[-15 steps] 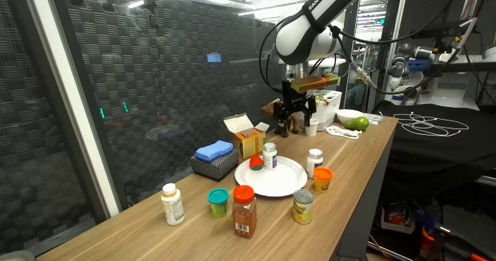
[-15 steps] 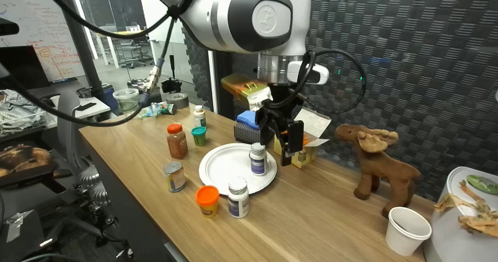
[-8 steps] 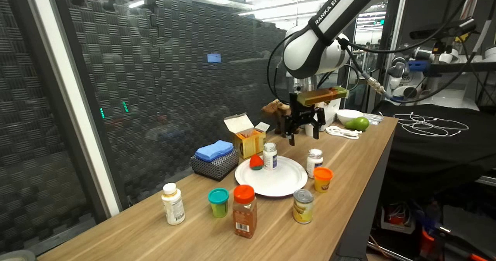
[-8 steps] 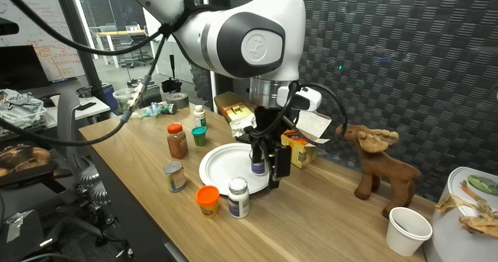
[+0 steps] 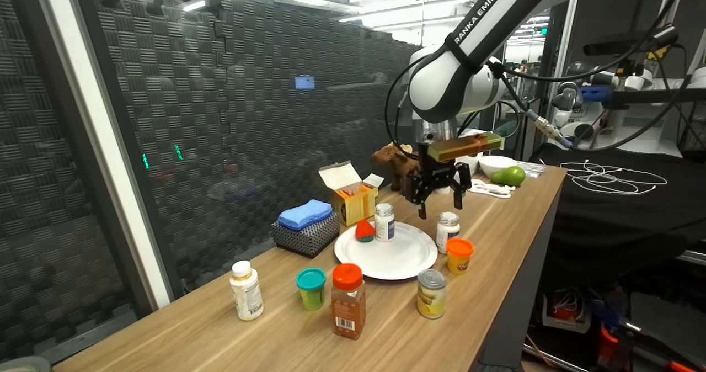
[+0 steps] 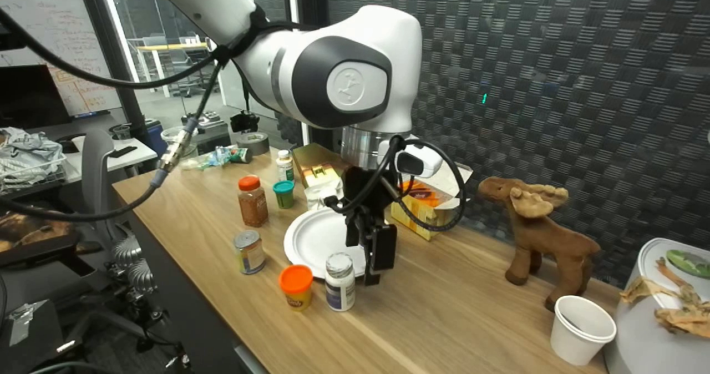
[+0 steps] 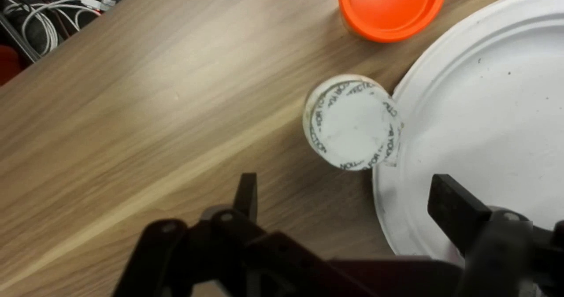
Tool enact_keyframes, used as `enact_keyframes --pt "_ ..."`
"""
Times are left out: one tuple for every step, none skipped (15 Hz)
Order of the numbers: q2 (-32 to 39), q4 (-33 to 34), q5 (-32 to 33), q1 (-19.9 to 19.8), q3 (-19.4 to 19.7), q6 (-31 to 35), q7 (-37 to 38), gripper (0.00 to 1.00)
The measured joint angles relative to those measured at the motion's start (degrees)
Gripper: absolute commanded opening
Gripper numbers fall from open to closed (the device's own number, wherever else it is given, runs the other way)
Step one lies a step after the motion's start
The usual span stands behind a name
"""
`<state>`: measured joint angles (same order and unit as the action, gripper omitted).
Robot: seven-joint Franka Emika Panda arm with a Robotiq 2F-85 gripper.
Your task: Put the orange object and the bottles on the plate
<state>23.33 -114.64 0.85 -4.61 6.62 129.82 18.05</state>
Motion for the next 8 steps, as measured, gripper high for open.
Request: enact_keyframes --pt "-0.17 -0.45 0.0 0.0 0.0 0.0 0.0 1.0" --pt "-0.29 -0.85 0.0 0.0 0.0 0.0 0.0 1.0" --pt "-0.39 -1.22 0.0 0.0 0.0 0.0 0.0 1.0" --pt "-0.48 -1.59 0.0 0.01 0.0 0.0 0.0 1.0" --pt "-0.57 -1.92 0.0 0.04 -0.01 0.0 0.0 1.0" --pt "-0.66 -2.23 0.0 0.07 -0.03 0.0 0.0 0.94" --pt "-0.76 -2.53 0.0 0.12 -0.06 0.0 0.0 0.78" --pt "-0.91 -2.86 0.0 0.16 -0.1 0.01 0.0 0.66"
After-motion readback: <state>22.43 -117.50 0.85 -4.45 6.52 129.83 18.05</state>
